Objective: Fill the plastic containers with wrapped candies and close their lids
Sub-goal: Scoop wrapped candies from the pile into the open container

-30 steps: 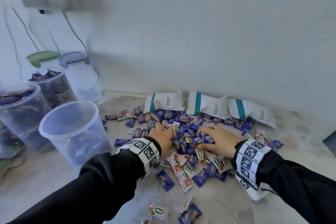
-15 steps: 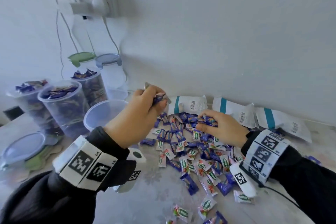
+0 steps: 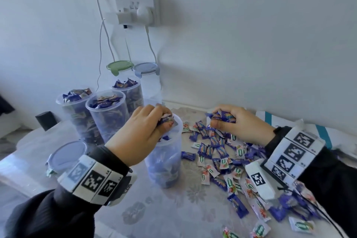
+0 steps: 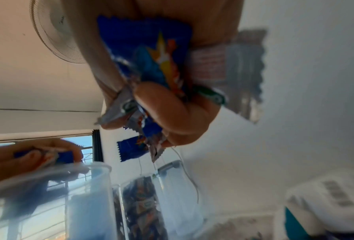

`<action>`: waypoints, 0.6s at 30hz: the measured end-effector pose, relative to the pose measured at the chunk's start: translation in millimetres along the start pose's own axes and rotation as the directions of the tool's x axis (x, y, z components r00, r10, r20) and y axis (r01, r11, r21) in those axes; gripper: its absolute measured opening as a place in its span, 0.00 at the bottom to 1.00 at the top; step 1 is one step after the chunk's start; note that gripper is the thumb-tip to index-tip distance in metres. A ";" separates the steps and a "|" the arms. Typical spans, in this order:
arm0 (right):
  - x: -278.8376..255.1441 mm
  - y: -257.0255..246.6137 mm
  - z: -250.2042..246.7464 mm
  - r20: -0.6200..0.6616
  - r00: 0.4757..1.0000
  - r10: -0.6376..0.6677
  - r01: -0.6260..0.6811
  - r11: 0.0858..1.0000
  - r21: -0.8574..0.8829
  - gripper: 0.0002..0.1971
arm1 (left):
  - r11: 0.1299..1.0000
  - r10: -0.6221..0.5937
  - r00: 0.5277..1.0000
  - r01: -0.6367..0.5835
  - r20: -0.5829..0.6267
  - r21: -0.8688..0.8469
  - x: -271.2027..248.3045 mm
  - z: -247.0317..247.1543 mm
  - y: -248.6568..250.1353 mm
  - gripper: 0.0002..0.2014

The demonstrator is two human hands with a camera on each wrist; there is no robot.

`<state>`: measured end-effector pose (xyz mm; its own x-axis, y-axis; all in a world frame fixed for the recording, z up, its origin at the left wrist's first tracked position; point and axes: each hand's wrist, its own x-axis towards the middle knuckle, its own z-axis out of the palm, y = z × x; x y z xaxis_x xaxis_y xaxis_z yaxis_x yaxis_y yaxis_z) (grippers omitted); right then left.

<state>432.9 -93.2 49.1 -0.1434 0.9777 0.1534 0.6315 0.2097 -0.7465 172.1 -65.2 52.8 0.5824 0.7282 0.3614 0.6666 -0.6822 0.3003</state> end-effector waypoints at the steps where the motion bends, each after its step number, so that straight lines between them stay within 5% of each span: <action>1: 3.9 -8.3 -1.0 -0.001 1.000 -0.021 0.021 1.000 0.004 0.14 | 1.000 0.008 1.000 -0.008 -0.010 0.005 -3.1 0.8 -1.9 0.27; 9: 43.3 -68.0 5.1 0.136 0.982 -0.130 0.127 0.991 0.031 0.15 | 0.965 -0.122 0.990 0.103 -0.067 -0.240 -18.2 14.3 -21.7 0.34; 15: 67.0 -97.3 27.8 0.328 0.942 -0.074 0.147 0.968 -0.205 0.15 | 0.850 -0.245 0.969 0.199 -0.032 -0.487 -26.7 26.2 -30.6 0.55; 18: 70.1 -106.0 36.9 0.395 0.918 -0.026 0.169 0.929 -0.330 0.19 | 0.806 -0.262 0.965 0.216 -0.004 -0.550 -28.1 28.4 -30.6 0.57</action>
<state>327.8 -47.3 115.1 -0.4496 0.8881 -0.0955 0.8140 0.3633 -0.4533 148.5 -62.9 8.4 0.3861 0.8810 0.2735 0.4075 -0.4289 0.8062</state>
